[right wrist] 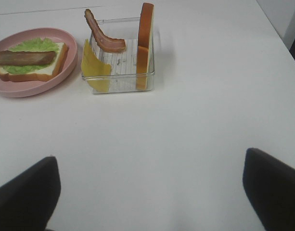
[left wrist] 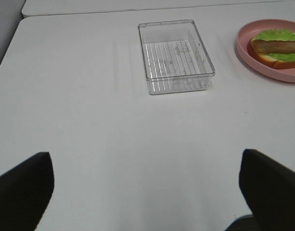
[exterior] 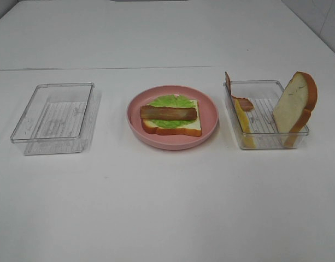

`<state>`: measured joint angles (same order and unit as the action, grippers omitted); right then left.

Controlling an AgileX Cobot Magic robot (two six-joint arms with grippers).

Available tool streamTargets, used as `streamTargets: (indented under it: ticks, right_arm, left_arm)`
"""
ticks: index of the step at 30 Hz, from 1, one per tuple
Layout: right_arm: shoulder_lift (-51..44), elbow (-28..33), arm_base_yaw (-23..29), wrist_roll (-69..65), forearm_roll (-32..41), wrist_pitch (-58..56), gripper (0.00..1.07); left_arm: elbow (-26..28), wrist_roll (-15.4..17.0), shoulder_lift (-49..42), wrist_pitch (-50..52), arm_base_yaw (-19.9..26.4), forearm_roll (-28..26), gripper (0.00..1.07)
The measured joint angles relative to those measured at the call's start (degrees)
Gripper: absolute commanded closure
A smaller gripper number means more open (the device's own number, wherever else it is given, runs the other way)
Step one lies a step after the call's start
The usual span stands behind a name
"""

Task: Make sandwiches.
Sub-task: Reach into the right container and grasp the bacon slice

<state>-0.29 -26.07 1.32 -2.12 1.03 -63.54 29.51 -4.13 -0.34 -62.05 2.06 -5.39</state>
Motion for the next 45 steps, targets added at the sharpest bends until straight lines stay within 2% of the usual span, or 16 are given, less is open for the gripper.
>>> streamTargets:
  ticks: [14,16,19,21,22,24,25,27,28,35,36,38,39,40,42,45]
  right_arm:
    - [1.95,-0.06,0.0,-1.32,0.0,0.0,0.11]
    - [10.03,-1.78,0.0,-3.9,0.0,0.0,0.11]
    - [12.2,-2.41,0.0,-4.64,0.0,0.0,0.11]
    - [20.28,-5.16,0.0,-5.39,0.0,0.52,0.11]
    - [20.28,-5.16,0.0,-5.39,0.0,0.52,0.11]
    - [29.11,-9.05,0.0,-5.96,0.11,2.41,0.11]
    - [29.11,-9.05,0.0,-5.96,0.11,2.41,0.11]
    - [39.76,-15.76,0.0,-5.96,0.11,3.72,0.11]
    - [39.76,-15.76,0.0,-5.96,0.11,3.72,0.11]
    - [59.47,-28.99,0.0,-5.44,0.63,4.07,0.11]
    - [65.37,-33.63,0.0,-4.35,1.38,2.98,0.11]
    - [68.07,-35.52,0.0,-4.01,1.95,2.46,0.11]
    - [72.71,-40.28,0.0,-2.86,2.81,1.15,0.11]
    - [72.71,-40.28,0.0,-2.86,2.81,1.15,0.11]
    - [79.13,-46.87,0.0,-1.32,4.24,-1.03,0.11]
    - [83.48,-50.82,0.0,-0.46,4.93,-1.89,0.11]
  left_arm:
    - [0.0,0.0,0.0,0.0,0.0,0.0,0.06]
    - [0.0,0.0,0.0,0.0,0.0,0.0,0.06]
    - [0.0,0.0,0.0,0.0,0.0,0.0,0.06]
    - [0.0,0.0,0.0,0.0,0.0,0.0,0.06]
    - [0.0,0.0,0.0,0.0,0.0,0.0,0.06]
    - [0.0,0.0,0.0,0.06,0.0,0.0,0.06]
    - [0.0,0.0,0.0,0.06,0.0,0.0,0.06]
    - [0.0,0.0,0.0,0.06,0.0,0.0,0.06]
    - [0.0,0.0,0.0,0.06,0.0,0.0,0.06]
    - [0.0,0.0,0.0,0.06,0.0,0.0,0.06]
    - [0.0,0.0,0.0,0.06,0.0,0.0,0.06]
    - [0.0,0.0,0.0,0.06,0.0,0.0,0.06]
    - [0.0,0.0,0.0,0.06,0.0,0.0,0.06]
    - [0.0,0.0,0.0,0.06,0.0,0.0,0.06]
    - [0.0,0.0,0.0,0.06,0.0,0.0,0.06]
    - [0.0,0.0,0.0,0.06,0.0,0.0,0.06]
